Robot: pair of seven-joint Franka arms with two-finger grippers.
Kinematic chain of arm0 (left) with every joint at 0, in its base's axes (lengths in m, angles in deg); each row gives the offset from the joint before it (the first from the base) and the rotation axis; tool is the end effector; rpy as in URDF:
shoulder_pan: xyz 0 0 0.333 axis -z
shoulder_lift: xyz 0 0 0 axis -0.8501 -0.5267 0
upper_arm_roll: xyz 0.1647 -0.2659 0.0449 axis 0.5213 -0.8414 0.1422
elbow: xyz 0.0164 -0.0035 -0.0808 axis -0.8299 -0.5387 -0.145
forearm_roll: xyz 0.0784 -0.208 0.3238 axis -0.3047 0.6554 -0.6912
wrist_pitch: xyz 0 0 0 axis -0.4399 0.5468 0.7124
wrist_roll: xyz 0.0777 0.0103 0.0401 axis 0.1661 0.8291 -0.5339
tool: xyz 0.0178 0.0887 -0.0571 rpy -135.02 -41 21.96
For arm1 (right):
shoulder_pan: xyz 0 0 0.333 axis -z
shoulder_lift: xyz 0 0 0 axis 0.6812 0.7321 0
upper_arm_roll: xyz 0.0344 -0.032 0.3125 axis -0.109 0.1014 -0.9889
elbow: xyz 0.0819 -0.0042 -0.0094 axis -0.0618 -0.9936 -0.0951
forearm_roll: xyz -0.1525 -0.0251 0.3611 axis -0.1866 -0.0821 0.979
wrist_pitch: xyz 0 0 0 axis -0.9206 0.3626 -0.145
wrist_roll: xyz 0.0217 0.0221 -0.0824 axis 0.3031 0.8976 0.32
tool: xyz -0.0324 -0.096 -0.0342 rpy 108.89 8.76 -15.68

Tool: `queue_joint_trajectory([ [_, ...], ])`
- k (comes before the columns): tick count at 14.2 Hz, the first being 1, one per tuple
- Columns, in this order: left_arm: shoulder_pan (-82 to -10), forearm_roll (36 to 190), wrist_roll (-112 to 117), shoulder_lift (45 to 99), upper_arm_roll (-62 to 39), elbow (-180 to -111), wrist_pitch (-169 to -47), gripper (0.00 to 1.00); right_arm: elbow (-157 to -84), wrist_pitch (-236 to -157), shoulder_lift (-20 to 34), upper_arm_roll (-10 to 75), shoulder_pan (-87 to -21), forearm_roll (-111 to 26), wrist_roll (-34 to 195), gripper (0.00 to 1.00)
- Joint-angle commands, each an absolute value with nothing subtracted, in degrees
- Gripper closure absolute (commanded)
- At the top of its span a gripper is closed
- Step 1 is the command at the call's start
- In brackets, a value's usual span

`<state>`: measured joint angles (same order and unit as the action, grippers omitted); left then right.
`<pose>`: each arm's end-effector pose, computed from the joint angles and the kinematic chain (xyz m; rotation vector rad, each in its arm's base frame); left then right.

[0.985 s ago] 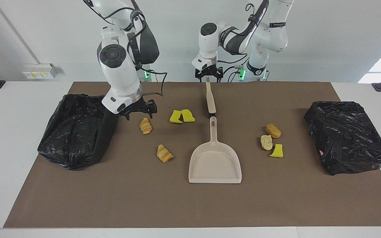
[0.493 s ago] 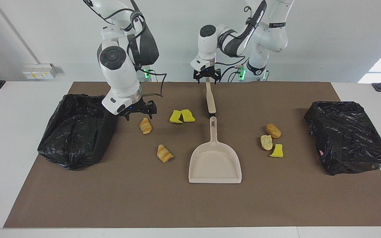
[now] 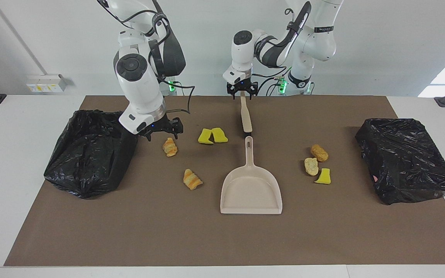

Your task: Sweep and dump trash in bin

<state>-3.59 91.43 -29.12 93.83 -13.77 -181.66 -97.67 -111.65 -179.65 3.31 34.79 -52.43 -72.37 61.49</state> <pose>0.2131 -0.3706 0.3388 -3.0645 0.2742 0.1174 0.5945 0.1500 0.4801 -3.1280 -0.1011 0.1772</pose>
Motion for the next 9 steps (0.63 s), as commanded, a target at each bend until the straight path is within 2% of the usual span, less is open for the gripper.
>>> queue_joint_trajectory([
  [1,-2.9,91.6,-24.8,94.6,-13.1,-182.7,-96.7,0.94,-113.7,-181.5,1.8,34.5,-52.1,-72.4,60.4,0.00],
  [2,-3.1,91.6,-23.1,94.6,-13.1,-182.1,-94.4,1.00,-113.7,-181.5,1.8,34.5,-52.1,-72.5,60.4,0.00],
  [9,-6.8,91.7,-19.9,95.4,-12.5,-178.0,-85.0,1.00,-113.7,-183.0,2.1,34.4,-52.9,-71.6,58.7,0.00],
])
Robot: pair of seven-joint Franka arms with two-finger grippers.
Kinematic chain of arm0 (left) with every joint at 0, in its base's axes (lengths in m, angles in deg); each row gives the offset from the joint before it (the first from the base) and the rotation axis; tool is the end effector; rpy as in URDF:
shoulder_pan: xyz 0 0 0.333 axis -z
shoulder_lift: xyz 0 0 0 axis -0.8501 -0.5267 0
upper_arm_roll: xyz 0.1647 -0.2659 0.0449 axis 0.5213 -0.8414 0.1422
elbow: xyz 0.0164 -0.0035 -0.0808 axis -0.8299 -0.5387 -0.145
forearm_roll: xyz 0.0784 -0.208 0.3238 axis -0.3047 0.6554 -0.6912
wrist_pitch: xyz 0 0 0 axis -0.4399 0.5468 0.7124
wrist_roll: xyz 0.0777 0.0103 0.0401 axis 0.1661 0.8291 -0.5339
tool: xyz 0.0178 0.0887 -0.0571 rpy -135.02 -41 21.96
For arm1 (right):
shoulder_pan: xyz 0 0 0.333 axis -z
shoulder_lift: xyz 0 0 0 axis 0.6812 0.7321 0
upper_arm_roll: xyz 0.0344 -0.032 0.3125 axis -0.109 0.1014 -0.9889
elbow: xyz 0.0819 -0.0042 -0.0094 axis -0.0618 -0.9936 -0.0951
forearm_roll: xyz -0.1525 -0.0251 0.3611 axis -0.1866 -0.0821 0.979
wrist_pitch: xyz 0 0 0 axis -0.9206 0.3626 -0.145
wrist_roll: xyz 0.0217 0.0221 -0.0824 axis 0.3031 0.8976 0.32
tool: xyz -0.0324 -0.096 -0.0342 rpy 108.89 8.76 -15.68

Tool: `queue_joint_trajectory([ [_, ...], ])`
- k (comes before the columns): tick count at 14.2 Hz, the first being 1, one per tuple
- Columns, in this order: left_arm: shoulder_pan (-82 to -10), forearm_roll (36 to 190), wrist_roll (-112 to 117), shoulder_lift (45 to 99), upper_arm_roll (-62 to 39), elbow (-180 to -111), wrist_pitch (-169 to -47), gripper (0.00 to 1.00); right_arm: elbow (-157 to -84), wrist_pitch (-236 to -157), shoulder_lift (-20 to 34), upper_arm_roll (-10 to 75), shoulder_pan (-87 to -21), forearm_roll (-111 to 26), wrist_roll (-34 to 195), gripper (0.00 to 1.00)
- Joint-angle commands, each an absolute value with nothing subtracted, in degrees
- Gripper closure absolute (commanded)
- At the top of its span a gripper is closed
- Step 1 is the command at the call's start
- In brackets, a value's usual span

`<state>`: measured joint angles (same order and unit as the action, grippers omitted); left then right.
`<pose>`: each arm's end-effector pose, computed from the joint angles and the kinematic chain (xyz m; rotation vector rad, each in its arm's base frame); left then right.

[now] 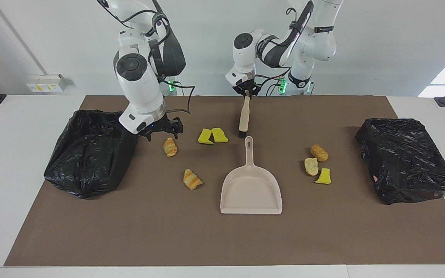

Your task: Sweep and dump trash in bin

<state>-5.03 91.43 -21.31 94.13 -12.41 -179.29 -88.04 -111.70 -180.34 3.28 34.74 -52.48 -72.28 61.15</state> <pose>0.2258 -0.3548 0.3464 -2.9636 0.4032 0.2532 0.5953 0.1514 0.4809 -3.1254 -0.0936 0.1597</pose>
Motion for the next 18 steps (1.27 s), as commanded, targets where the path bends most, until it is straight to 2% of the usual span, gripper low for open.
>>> queue_joint_trajectory([
  [1,-8.4,91.7,-19.7,96.0,-12.5,-177.5,-84.3,1.00,-113.7,-183.7,2.2,34.4,-54.1,-71.5,56.9,0.00],
  [5,-15.7,91.7,-12.8,99.8,-12.2,-172.8,-72.6,1.00,-113.7,-187.6,3.9,34.3,-57.5,-71.2,49.7,0.00],
  [8,-22.2,91.7,-7.9,106.7,-11.8,-171.4,-64.8,1.00,-113.7,-191.6,5.8,34.3,-60.8,-71.1,44.2,0.00],
  [13,-35.9,90.2,2.0,105.0,-11.5,-165.3,-58.9,1.00,-111.9,-198.4,10.8,34.3,-68.3,-68.4,34.4,0.00],
  [15,-40.2,87.4,5.5,102.2,-11.5,-162.3,-59.2,1.00,-110.6,-201.6,14.9,34.9,-73.2,-70.7,30.4,0.00],
  [18,-47.4,86.6,10.3,99.0,-11.4,-159.5,-61.3,1.00,-105.6,-203.3,21.2,34.6,-75.6,-74.2,25.7,0.00],
])
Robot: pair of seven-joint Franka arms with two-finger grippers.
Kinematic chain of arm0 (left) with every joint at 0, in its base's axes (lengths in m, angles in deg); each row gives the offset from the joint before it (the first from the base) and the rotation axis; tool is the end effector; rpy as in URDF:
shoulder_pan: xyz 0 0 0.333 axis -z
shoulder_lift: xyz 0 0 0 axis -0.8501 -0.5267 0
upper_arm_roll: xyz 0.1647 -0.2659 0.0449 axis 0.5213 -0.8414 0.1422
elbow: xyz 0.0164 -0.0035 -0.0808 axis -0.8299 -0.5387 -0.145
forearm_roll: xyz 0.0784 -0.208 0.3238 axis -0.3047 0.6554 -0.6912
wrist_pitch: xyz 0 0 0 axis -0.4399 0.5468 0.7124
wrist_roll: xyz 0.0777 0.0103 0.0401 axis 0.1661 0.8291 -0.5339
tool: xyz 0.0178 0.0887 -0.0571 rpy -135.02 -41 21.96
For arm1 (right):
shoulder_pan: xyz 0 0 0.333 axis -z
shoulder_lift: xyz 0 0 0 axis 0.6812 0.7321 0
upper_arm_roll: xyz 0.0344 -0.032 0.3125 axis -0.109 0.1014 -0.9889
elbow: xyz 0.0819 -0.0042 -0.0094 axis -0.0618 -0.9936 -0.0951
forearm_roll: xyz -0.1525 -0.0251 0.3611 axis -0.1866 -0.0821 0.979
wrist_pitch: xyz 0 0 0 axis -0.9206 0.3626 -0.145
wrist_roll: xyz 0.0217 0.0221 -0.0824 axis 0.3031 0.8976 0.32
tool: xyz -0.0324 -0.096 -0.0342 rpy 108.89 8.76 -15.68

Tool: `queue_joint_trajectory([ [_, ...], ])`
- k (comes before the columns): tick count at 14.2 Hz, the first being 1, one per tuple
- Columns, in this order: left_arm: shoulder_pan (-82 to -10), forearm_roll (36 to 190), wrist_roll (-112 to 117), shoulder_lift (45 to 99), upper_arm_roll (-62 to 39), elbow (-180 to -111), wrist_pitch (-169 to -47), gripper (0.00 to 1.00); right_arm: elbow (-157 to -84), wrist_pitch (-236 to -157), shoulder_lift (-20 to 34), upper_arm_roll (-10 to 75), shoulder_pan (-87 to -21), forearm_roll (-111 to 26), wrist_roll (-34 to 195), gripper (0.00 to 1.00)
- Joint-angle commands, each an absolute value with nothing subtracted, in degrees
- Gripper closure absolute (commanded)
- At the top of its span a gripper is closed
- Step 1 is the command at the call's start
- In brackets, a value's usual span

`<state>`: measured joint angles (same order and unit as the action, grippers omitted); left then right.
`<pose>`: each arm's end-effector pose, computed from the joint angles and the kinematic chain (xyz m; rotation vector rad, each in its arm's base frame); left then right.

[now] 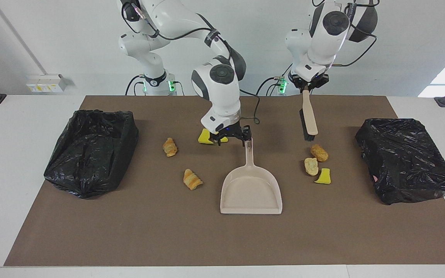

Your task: Sweep and dump trash in bin

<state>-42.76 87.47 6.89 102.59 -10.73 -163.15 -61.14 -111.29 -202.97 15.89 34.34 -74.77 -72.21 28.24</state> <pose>0.3951 -0.1268 0.5029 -3.0259 0.1642 0.3694 0.5450 0.4050 0.3765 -3.0389 0.2016 -0.0475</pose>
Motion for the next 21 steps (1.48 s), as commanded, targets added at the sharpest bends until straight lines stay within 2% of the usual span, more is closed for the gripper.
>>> queue_joint_trajectory([
  [1,-50.0,86.6,13.4,98.5,-11.4,-159.6,-63.7,1.00,-103.6,-203.2,23.4,34.7,-76.5,-74.7,25.6,0.00],
  [3,-55.4,86.5,17.3,96.9,-11.4,-159.4,-70.6,1.00,-101.1,-203.3,26.7,34.9,-78.9,-76.4,24.9,0.00],
  [6,-62.0,86.5,27.0,95.6,-11.4,-159.2,-74.7,1.00,-100.9,-203.5,27.1,34.9,-79.0,-78.3,24.9,0.02],
  [8,-64.8,86.5,32.0,94.4,-11.4,-159.2,-75.1,1.00,-100.8,-203.0,27.1,34.9,-79.2,-79.3,24.9,0.13],
  [13,-65.3,86.2,33.4,94.0,-11.5,-159.4,-75.2,1.00,-98.3,-198.7,26.2,35.1,-79.2,-79.9,25.2,0.26],
  [14,-65.3,86.2,33.4,94.0,-11.5,-159.4,-75.2,1.00,-98.4,-198.8,26.0,35.1,-79.3,-80.0,25.2,0.34],
  [15,-65.3,86.2,33.4,94.0,-11.5,-159.4,-75.2,1.00,-98.4,-199.0,25.9,34.9,-79.2,-80.1,25.3,0.47],
  [18,-64.9,86.2,33.2,93.2,-11.5,-159.5,-75.8,1.00,-98.4,-198.6,25.8,35.0,-79.1,-80.8,25.8,0.92],
  [19,-64.8,86.2,33.1,92.6,-11.5,-159.5,-76.3,1.00,-98.5,-198.6,25.6,34.9,-78.5,-80.7,26.9,1.00],
  [21,-65.2,86.2,33.1,91.6,-11.5,-159.4,-78.3,1.00,-99.1,-198.3,23.6,34.6,-76.8,-80.5,32.4,1.00],
])
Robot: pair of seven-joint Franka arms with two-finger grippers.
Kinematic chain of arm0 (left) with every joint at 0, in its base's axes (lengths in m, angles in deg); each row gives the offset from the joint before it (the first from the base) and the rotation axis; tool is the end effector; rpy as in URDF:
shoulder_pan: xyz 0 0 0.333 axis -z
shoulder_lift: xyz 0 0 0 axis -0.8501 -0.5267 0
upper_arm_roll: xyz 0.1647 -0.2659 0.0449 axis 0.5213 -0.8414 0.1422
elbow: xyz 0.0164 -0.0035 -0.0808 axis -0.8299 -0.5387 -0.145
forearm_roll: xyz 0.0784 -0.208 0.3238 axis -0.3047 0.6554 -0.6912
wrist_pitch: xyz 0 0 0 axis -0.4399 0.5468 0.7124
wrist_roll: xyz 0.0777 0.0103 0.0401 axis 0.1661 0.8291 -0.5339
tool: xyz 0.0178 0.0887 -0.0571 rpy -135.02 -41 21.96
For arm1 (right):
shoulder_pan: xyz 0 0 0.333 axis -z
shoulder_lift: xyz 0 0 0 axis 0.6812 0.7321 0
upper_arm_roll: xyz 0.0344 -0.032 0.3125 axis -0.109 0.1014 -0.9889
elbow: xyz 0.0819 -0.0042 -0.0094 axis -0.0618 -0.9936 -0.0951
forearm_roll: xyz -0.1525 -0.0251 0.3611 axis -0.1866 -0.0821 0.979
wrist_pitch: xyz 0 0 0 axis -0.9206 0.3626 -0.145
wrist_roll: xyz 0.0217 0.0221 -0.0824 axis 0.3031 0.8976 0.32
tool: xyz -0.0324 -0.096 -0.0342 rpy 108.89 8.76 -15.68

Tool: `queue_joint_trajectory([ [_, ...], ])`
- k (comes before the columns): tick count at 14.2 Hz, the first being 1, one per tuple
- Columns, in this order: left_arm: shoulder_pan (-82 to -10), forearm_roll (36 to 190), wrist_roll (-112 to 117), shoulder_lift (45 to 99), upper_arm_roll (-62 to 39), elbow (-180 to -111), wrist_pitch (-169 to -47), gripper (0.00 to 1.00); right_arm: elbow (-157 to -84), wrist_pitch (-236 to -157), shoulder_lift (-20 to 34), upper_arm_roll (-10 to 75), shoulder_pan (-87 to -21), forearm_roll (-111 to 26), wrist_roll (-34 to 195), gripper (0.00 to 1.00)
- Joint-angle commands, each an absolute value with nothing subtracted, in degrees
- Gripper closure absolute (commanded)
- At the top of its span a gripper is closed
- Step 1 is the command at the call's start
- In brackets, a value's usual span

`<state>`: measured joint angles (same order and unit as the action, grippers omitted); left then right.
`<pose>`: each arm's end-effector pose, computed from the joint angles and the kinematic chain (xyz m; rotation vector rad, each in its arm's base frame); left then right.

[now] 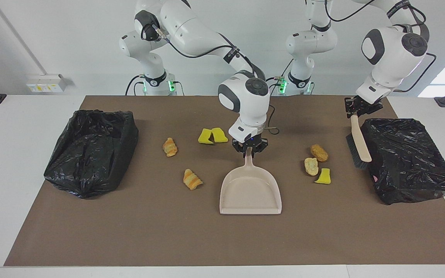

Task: Sweep and dump trash in bin
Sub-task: 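Drag the dustpan toward the scraps while the left gripper brings the brush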

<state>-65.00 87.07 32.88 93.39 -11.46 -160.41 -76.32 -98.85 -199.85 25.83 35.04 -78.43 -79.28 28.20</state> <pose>0.4789 0.0317 0.4706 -3.1116 0.3026 0.1689 0.5633 0.4538 0.3526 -3.1240 0.0441 -0.1387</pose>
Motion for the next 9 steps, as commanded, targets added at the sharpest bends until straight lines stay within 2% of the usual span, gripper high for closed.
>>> queue_joint_trajectory([
  [1,-65.4,86.2,33.1,90.4,-11.4,-159.4,-80.7,1.00,-99.4,-197.3,22.7,34.6,-76.4,-80.4,35.2,1.00],
  [4,-65.8,86.1,31.6,87.1,-11.4,-159.8,-83.1,1.00,-99.7,-195.3,20.6,34.6,-74.8,-79.8,43.6,1.00],
  [6,-64.9,86.1,21.6,85.0,-11.5,-161.1,-83.4,1.00,-100.2,-192.5,18.9,34.4,-73.4,-79.6,51.7,1.00],
  [9,-63.3,86.0,14.3,86.4,-11.6,-165.8,-83.9,1.00,-102.5,-188.8,15.6,34.4,-71.6,-79.2,66.2,1.00],
])
